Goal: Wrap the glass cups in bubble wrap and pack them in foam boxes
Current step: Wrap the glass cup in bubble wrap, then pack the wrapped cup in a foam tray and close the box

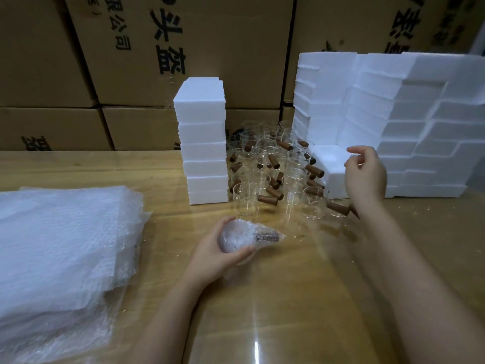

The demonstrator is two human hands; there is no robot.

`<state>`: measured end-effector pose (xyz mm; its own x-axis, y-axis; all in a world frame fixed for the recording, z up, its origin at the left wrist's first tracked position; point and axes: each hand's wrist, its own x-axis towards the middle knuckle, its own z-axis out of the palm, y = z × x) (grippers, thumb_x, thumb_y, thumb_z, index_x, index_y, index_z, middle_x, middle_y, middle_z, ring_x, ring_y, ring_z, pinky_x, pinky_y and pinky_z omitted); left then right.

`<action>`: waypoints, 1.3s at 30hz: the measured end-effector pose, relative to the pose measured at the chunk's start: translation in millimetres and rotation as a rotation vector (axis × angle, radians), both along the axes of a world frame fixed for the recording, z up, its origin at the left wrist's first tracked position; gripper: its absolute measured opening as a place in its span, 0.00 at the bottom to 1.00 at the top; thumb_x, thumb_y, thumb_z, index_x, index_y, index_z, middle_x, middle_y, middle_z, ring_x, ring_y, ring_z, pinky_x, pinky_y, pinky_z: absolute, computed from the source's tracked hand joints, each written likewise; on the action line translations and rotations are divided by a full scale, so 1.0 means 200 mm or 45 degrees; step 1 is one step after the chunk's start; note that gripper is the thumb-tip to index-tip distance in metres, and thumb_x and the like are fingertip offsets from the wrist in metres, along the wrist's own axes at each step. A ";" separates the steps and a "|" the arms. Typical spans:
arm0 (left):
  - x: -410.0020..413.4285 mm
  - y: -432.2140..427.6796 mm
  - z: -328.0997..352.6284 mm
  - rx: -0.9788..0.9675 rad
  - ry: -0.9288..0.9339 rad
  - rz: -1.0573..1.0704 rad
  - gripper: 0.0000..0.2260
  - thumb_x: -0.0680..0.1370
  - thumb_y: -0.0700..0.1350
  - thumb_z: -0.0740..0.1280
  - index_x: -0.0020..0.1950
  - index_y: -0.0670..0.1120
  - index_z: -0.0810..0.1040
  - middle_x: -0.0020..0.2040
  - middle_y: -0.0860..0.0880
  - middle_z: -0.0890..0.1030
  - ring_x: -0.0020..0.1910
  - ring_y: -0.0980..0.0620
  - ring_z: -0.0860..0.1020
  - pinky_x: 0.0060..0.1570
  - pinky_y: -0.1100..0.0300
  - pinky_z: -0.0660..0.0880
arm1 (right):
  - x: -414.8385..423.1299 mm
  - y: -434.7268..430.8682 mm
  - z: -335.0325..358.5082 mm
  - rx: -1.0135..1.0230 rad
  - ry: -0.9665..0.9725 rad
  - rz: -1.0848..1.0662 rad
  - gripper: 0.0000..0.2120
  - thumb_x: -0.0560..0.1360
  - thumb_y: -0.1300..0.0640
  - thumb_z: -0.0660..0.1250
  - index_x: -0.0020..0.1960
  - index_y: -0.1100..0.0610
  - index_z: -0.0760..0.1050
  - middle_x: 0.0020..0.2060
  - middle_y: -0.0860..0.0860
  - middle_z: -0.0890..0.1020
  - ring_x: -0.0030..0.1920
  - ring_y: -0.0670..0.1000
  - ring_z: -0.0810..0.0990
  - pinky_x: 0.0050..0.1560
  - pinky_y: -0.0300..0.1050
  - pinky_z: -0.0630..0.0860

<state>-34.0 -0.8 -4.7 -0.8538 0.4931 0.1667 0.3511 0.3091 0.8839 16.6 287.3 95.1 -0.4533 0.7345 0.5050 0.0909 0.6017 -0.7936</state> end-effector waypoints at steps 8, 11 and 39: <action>0.00 0.00 0.00 -0.014 -0.014 -0.055 0.33 0.59 0.71 0.70 0.60 0.65 0.65 0.56 0.70 0.71 0.55 0.79 0.68 0.48 0.81 0.66 | -0.14 0.24 -0.01 0.135 -0.928 0.057 0.19 0.78 0.58 0.57 0.68 0.53 0.69 0.57 0.56 0.77 0.53 0.59 0.76 0.55 0.52 0.73; -0.01 0.00 -0.01 -0.008 -0.013 -0.046 0.31 0.59 0.71 0.71 0.58 0.68 0.66 0.56 0.68 0.73 0.54 0.77 0.70 0.48 0.81 0.66 | -0.14 0.27 0.08 0.349 -0.634 -0.081 0.16 0.77 0.60 0.57 0.62 0.55 0.74 0.59 0.56 0.75 0.51 0.59 0.76 0.51 0.52 0.74; 0.00 -0.02 0.16 0.412 -0.126 0.125 0.30 0.59 0.64 0.76 0.58 0.61 0.73 0.55 0.60 0.76 0.46 0.66 0.79 0.36 0.76 0.73 | 0.05 0.12 0.64 0.968 0.116 -0.008 0.15 0.78 0.61 0.61 0.64 0.58 0.70 0.57 0.57 0.73 0.42 0.52 0.75 0.40 0.47 0.72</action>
